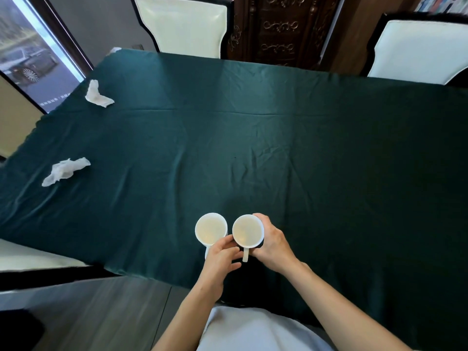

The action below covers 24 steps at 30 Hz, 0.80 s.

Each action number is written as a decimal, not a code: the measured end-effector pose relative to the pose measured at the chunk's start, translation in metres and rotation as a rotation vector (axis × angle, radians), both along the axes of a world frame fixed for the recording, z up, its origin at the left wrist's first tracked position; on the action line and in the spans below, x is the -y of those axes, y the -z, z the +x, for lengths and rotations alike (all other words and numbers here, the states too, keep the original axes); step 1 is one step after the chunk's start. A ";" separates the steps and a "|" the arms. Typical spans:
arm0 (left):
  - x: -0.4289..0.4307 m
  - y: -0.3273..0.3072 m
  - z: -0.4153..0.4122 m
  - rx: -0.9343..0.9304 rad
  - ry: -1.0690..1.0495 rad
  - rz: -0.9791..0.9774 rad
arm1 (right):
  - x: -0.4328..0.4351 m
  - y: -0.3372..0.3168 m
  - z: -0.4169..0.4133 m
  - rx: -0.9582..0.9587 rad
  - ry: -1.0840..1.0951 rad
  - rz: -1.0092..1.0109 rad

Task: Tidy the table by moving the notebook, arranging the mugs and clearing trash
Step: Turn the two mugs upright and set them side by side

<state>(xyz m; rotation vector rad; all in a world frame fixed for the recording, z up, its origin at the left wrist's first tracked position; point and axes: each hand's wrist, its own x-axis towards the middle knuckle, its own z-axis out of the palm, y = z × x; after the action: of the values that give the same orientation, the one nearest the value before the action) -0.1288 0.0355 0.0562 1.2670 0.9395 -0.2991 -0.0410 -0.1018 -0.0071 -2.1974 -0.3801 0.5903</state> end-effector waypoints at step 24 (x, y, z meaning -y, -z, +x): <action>0.009 0.011 -0.028 0.081 -0.097 0.211 | 0.009 -0.007 -0.015 -0.097 -0.080 -0.065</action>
<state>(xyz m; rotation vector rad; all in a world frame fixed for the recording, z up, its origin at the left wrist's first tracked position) -0.1563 0.0268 0.0448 1.4104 0.9783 -0.0729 -0.0559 -0.1105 0.0003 -2.2138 -0.4042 0.7602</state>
